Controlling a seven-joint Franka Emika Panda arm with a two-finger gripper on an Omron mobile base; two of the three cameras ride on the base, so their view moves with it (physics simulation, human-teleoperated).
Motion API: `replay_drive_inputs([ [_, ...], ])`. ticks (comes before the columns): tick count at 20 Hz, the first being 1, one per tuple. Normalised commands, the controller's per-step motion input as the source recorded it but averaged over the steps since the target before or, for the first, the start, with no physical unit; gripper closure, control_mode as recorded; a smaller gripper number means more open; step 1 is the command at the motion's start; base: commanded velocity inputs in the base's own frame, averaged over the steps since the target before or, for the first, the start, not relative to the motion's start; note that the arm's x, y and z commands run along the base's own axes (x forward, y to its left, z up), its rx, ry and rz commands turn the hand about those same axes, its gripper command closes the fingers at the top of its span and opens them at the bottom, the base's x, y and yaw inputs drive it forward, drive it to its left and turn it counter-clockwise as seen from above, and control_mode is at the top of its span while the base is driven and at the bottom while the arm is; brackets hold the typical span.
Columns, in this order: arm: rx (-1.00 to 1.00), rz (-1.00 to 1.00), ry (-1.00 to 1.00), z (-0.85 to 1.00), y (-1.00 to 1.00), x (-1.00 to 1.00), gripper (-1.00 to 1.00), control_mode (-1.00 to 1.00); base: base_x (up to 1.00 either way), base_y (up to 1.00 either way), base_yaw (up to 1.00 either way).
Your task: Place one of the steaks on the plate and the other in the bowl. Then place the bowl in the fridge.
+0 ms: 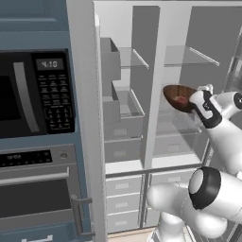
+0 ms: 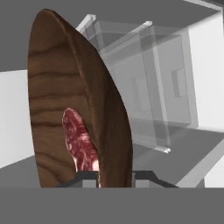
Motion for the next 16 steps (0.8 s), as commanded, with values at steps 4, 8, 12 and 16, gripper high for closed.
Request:
replay_drive_inputs([
  [4,-0.05,0.00,0.06,0.00,0.05,0.29,1.00,-1.00,0.00,0.00,0.00],
  [8,-0.12,0.00,0.14,0.00,0.03,0.51,1.00,-1.00,0.00,0.00,0.00],
  [12,-0.06,0.00,0.02,0.00,-0.01,0.61,1.00,-1.00,0.00,0.00,0.00],
  [16,-0.04,0.00,0.02,-0.13,-0.12,0.60,1.00,-1.00,0.00,0.00,0.00],
])
